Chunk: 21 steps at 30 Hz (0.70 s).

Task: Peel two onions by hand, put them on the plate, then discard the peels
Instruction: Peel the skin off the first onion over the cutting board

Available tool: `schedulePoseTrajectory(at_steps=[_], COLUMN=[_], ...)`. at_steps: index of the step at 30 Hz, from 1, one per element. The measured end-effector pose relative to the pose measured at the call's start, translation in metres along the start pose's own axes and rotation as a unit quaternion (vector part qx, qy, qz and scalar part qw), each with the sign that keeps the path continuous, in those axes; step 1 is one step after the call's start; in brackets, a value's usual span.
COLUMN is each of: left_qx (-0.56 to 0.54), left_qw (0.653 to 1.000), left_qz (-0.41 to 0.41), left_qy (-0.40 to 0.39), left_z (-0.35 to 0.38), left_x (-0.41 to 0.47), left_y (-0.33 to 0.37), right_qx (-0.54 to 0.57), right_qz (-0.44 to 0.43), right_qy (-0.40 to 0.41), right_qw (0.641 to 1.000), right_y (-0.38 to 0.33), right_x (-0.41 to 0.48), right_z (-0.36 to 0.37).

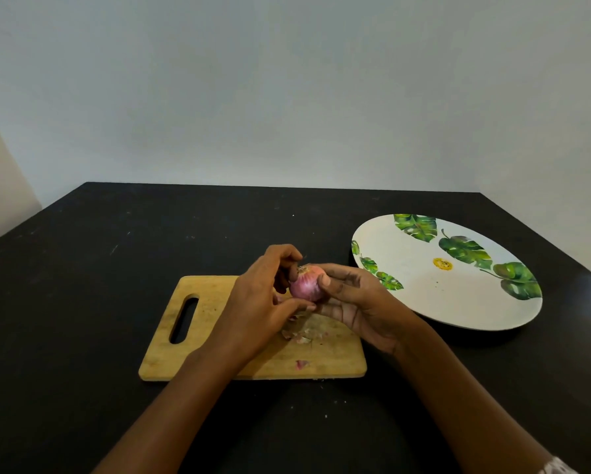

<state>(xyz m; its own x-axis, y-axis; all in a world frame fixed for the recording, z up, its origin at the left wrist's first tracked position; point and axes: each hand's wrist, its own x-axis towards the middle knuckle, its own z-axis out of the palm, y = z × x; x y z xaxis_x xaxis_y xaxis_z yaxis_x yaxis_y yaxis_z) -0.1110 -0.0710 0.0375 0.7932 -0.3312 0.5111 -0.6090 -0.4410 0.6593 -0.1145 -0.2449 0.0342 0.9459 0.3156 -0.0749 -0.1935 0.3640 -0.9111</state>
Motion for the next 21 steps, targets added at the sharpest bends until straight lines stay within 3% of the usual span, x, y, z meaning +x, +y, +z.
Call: schedulePoseTrajectory(at_steps=[6,21], left_qx=[-0.008,-0.037], left_qw=[1.0,0.996], left_qz=[-0.011,0.0], left_qy=[-0.008,0.078], left_z=[0.0002,-0.0029], left_x=[-0.0002,-0.001], left_y=[-0.0016,0.0003], right_qx=[-0.01,0.048], right_qz=[0.005,-0.024], right_qy=[-0.004,0.007], right_qw=[1.0,0.999], right_y=[0.0,-0.002], right_x=[-0.0004,-0.0004], right_z=[0.0005,-0.0004])
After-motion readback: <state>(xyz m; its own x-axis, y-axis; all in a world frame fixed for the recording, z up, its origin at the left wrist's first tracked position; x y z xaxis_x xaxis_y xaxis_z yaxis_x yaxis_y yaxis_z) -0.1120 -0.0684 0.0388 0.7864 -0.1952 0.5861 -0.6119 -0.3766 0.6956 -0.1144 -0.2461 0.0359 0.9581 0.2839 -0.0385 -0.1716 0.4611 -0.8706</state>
